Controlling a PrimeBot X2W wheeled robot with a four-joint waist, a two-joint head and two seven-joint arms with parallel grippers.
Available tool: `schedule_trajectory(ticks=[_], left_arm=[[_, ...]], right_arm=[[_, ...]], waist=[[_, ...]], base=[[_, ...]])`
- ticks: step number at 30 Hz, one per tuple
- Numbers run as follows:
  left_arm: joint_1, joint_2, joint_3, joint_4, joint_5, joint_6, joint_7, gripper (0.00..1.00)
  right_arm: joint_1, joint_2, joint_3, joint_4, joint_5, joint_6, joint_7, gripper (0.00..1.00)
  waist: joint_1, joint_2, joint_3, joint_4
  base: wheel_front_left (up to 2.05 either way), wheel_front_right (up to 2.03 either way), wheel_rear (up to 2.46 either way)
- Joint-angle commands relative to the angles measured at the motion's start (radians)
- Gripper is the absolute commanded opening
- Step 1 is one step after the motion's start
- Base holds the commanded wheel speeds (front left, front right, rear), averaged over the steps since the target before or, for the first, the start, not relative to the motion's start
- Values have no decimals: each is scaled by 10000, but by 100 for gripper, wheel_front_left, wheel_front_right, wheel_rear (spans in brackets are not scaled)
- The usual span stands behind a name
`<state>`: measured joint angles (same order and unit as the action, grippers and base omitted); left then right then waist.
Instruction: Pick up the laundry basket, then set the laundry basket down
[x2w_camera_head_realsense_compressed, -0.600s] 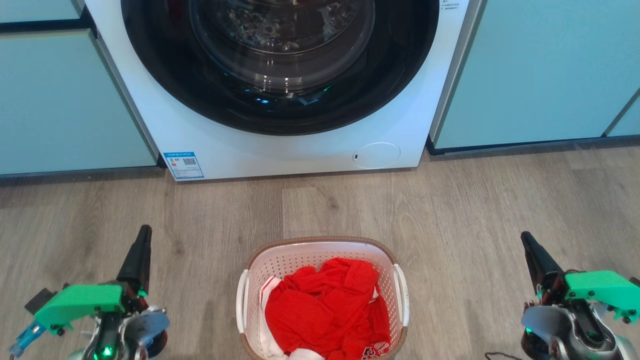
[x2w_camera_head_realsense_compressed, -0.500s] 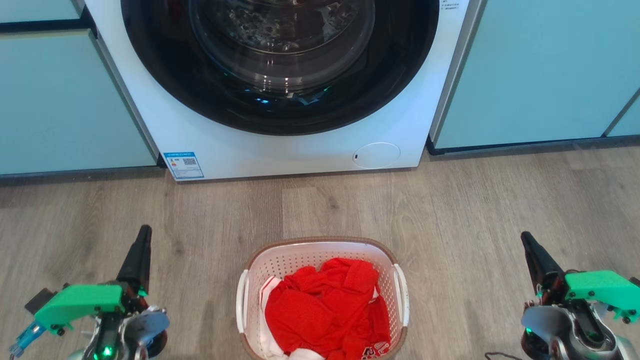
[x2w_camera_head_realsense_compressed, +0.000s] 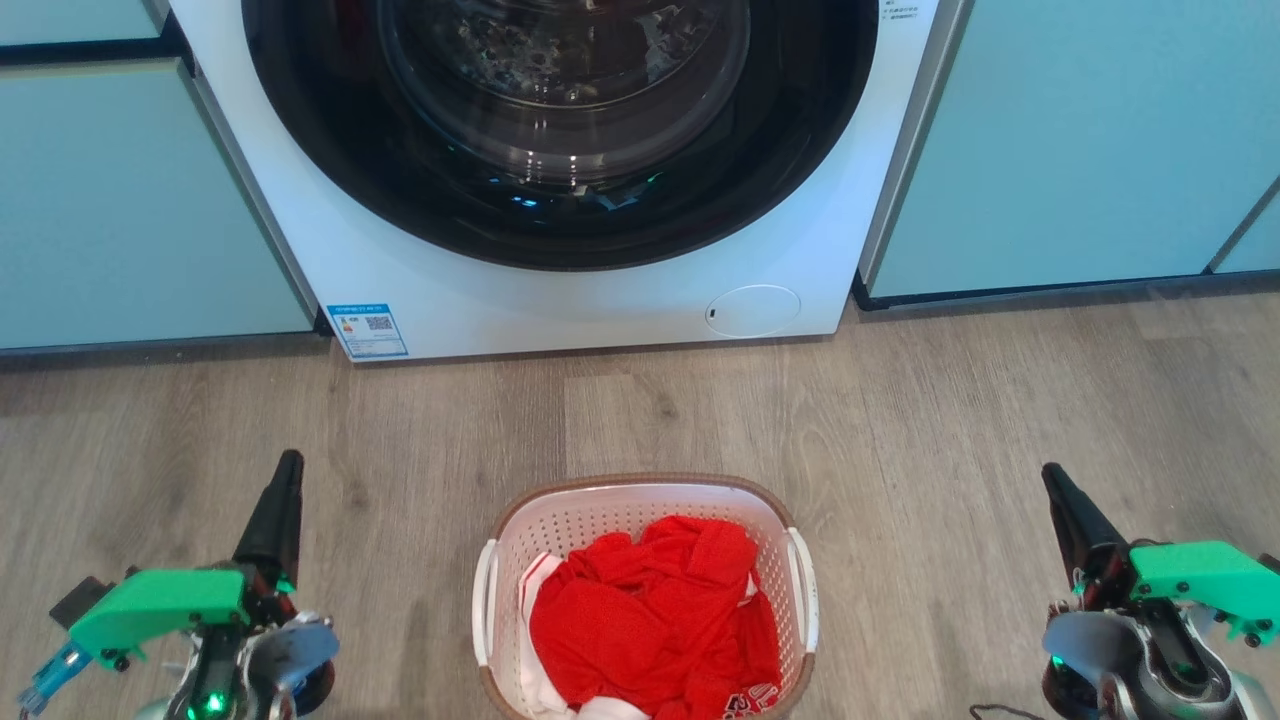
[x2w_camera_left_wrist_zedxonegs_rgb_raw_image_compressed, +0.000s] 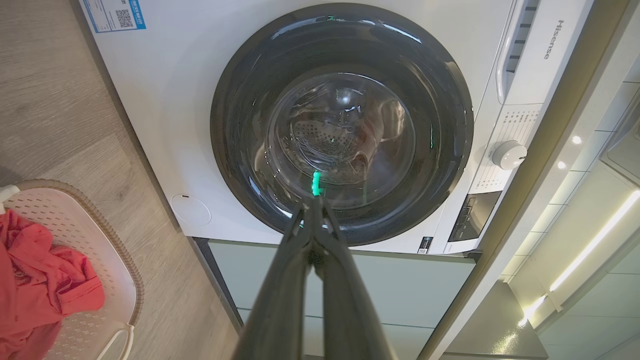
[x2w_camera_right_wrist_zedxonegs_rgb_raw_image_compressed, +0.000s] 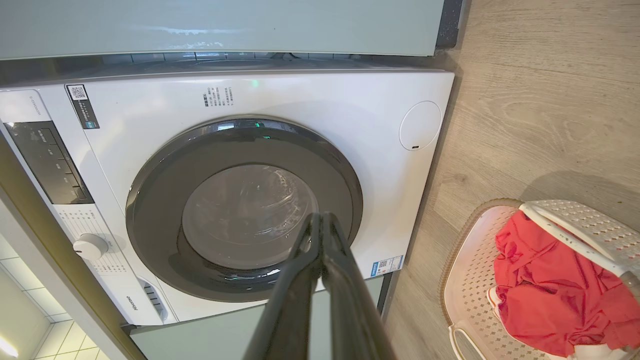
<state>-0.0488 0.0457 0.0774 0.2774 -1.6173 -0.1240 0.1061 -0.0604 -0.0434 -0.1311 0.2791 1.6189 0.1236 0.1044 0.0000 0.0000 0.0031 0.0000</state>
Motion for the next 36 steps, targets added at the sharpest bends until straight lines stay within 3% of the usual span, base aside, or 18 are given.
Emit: schedule_trajectory(ticks=[1, 17, 18, 36], left_arm=[[-593, 47, 373, -323, 95, -67, 78, 0], [-593, 46, 374, -323, 95, -67, 78, 0], [8, -2, -8, 41, -1, 11, -9, 100], [-4, -24, -28, 325, 539, 4, -432, 100]], right_arm=[[-476, -71, 165, -343, -109, 71, 94, 0], [-476, -70, 164, -343, -110, 71, 95, 0], [5, 6, 1, 35, 2, 0, -6, 100], [95, 41, -209, 162, -756, 8, -427, 100]], waist=[[0, 0, 0, 0], [0, 0, 0, 0], [0, 0, 0, 0], [0, 0, -13, 1]], base=[[0, 0, 0], [0, 0, 0], [0, 0, 0], [0, 0, 0]])
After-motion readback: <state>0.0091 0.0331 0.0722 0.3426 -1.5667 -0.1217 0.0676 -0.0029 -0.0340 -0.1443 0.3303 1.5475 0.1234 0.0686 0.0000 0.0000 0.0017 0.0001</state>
